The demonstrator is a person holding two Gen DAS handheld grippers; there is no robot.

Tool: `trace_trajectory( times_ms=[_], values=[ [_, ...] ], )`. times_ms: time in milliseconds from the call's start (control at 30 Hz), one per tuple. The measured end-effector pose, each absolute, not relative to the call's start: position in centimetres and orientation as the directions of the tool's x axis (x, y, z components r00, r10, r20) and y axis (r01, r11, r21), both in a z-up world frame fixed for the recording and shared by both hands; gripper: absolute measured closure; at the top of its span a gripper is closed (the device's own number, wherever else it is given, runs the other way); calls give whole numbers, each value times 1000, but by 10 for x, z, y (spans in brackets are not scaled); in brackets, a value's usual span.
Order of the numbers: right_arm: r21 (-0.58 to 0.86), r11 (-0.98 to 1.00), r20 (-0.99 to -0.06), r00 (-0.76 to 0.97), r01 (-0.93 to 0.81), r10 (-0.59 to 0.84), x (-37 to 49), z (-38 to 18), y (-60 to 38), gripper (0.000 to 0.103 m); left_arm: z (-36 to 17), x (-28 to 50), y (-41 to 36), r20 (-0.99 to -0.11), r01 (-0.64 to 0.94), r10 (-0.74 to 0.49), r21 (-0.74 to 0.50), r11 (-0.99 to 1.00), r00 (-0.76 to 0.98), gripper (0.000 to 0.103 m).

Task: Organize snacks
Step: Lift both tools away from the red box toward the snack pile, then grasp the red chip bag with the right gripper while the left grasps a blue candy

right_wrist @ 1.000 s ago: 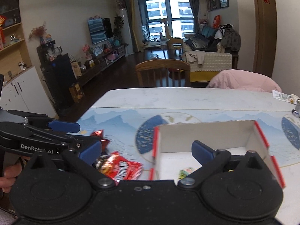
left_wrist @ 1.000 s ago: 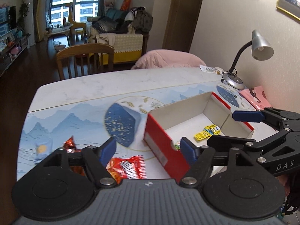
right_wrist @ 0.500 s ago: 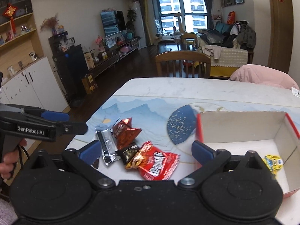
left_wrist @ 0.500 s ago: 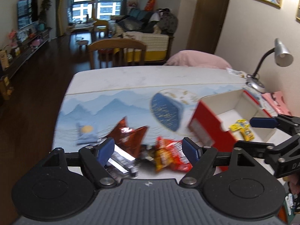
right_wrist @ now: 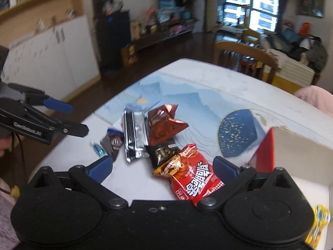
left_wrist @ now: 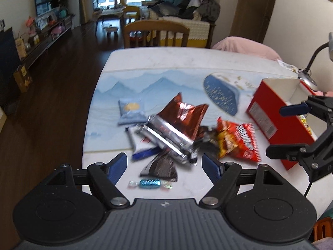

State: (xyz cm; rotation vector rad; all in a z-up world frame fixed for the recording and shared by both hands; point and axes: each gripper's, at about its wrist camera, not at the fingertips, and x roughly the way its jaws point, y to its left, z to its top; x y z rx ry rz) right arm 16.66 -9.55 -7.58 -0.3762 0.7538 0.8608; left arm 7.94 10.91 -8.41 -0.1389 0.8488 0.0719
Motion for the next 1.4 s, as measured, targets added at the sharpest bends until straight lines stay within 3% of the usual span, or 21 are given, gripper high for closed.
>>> trace_trajectory(
  times_ms=[533, 933, 1400],
  values=[
    [-160, 354, -892, 289, -921, 349, 218, -137, -47, 2, -138, 96, 119, -836, -240, 9, -147, 960, 549, 24],
    [-185, 270, -927, 259, -945, 271, 234, -157, -28, 2, -167, 107, 127, -859, -203, 24, -94, 975, 512, 24],
    [-167, 269, -941, 235, -948, 243, 234, -166, -20, 12, -157, 115, 128, -837, 150, -80, 2, 989, 541, 28]
  ],
)
